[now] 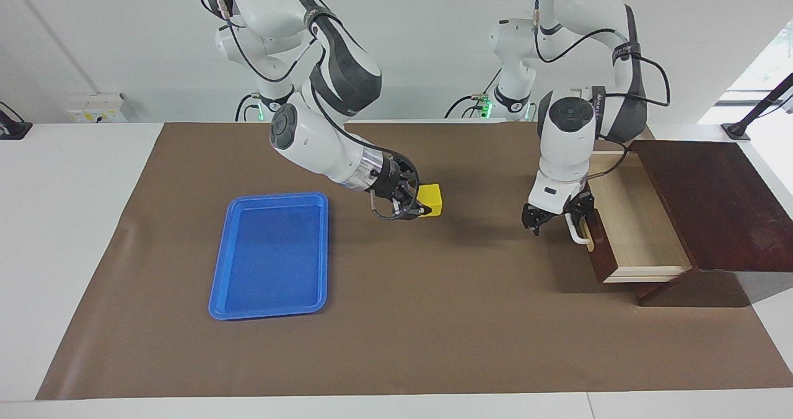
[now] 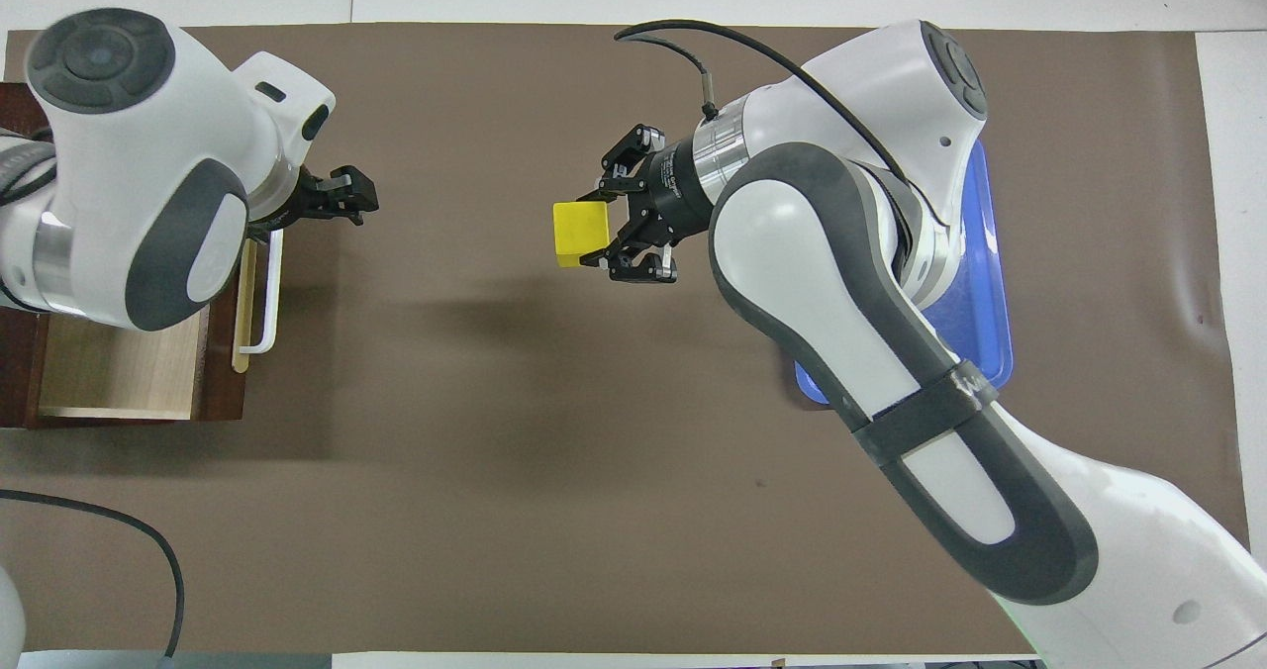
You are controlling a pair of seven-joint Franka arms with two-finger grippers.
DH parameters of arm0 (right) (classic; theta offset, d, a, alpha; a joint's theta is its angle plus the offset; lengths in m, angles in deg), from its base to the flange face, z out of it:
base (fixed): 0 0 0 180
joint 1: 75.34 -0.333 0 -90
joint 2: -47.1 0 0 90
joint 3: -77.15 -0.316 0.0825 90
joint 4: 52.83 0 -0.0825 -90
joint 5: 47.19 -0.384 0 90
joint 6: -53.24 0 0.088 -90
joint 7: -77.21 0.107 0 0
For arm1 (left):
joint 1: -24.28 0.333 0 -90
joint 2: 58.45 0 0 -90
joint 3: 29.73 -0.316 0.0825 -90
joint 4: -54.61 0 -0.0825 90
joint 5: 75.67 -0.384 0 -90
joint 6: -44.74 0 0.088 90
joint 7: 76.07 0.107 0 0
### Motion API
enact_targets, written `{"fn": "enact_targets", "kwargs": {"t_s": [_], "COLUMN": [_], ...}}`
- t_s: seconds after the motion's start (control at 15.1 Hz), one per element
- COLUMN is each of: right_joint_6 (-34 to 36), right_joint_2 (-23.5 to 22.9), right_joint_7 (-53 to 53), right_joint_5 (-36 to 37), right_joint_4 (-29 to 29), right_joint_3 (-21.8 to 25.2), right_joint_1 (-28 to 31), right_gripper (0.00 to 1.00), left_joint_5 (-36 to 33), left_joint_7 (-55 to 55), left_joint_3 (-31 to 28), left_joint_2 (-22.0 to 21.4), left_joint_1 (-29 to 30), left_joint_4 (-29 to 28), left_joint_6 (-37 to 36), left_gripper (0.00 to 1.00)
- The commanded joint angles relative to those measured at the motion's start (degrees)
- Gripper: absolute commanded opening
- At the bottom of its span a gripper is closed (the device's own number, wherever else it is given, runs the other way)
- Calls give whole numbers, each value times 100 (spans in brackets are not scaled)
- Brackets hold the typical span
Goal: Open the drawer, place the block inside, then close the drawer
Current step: 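Reach the left gripper to the cube and close it beside the right gripper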
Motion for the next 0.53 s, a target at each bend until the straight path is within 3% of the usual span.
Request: {"fn": "enact_targets", "kwargs": {"t_s": [0.0,0.27,0.47], "right_joint_6": [109,82,39], "right_joint_2": [63,55,55], "right_joint_7": [-183,-183,-174], "right_joint_5": [-142,-221,-239], "right_joint_4": [7,6,-2], "right_joint_3": [-23,-23,-23], "right_joint_1": [86,51,-11], "right_gripper": [0,0,0], "left_joint_5": [333,1420,1617], "left_joint_7": [-1632,-4217,-6177], "left_joint_3": [-59,3,3], "left_joint_2": [237,202,193], "left_joint_1": [-160,-336,-722], "left_joint_4": [420,456,333], "left_joint_6": [-386,-37,675], "left_gripper": [100,100,100]}}
